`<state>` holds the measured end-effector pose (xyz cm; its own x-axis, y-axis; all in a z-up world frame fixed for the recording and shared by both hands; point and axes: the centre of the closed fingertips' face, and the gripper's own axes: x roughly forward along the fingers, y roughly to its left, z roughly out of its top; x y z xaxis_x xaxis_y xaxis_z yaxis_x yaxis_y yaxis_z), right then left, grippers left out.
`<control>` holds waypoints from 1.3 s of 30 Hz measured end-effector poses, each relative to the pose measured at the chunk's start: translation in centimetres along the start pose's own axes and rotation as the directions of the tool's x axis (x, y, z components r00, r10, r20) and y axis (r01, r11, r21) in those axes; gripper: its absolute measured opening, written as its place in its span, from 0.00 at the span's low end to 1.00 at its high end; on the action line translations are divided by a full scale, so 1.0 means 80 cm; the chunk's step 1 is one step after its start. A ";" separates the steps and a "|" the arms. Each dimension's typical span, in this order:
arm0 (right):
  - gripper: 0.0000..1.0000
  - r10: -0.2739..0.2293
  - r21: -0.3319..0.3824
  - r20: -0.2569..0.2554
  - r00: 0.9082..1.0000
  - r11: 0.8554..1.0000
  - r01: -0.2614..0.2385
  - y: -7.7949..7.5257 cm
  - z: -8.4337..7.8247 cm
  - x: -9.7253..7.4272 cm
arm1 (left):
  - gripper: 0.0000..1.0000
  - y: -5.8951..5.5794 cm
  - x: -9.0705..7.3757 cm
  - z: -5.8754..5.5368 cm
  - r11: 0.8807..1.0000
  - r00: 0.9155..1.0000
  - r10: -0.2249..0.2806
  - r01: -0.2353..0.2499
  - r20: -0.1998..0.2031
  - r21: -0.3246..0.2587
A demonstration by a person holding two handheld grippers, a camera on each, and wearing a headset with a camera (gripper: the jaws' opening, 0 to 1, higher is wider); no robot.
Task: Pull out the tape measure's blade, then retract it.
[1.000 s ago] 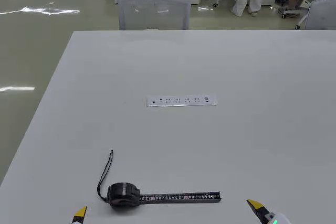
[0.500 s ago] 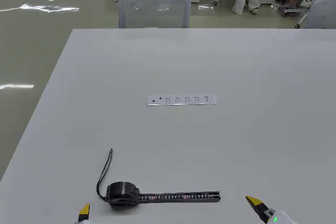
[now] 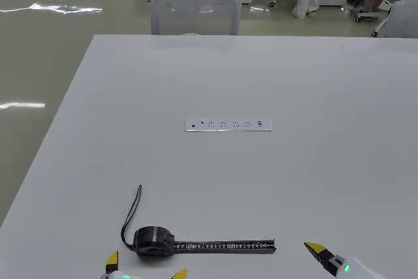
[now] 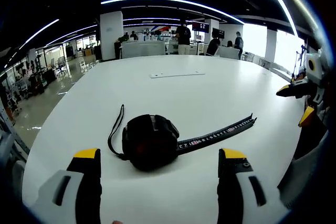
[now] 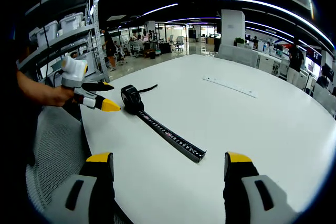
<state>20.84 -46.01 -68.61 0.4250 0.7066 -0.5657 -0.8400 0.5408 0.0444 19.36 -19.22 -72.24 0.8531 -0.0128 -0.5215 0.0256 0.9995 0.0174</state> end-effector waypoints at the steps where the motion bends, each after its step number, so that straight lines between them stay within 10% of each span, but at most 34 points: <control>1: 0.87 0.006 -0.005 0.001 1.000 1.000 -0.006 0.000 0.000 0.000 | 0.91 0.001 0.001 0.001 1.000 1.000 0.005 -0.005 0.004 0.001; 14: 0.76 0.092 -0.092 -0.003 0.996 0.992 -0.092 -0.016 -0.006 0.011 | 0.92 0.011 0.018 0.016 0.996 0.995 0.070 -0.066 0.075 -0.055; 39: 0.50 0.243 -0.214 -0.068 0.968 0.944 -0.252 -0.056 -0.027 0.055 | 0.78 0.017 0.050 0.007 0.987 0.988 0.149 -0.146 0.042 -0.068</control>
<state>25.76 -46.34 -73.09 0.1844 0.7842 -0.5925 -0.9720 0.2348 0.0082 23.14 -17.95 -73.81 0.8688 0.1349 -0.4764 -0.1345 0.9903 0.0351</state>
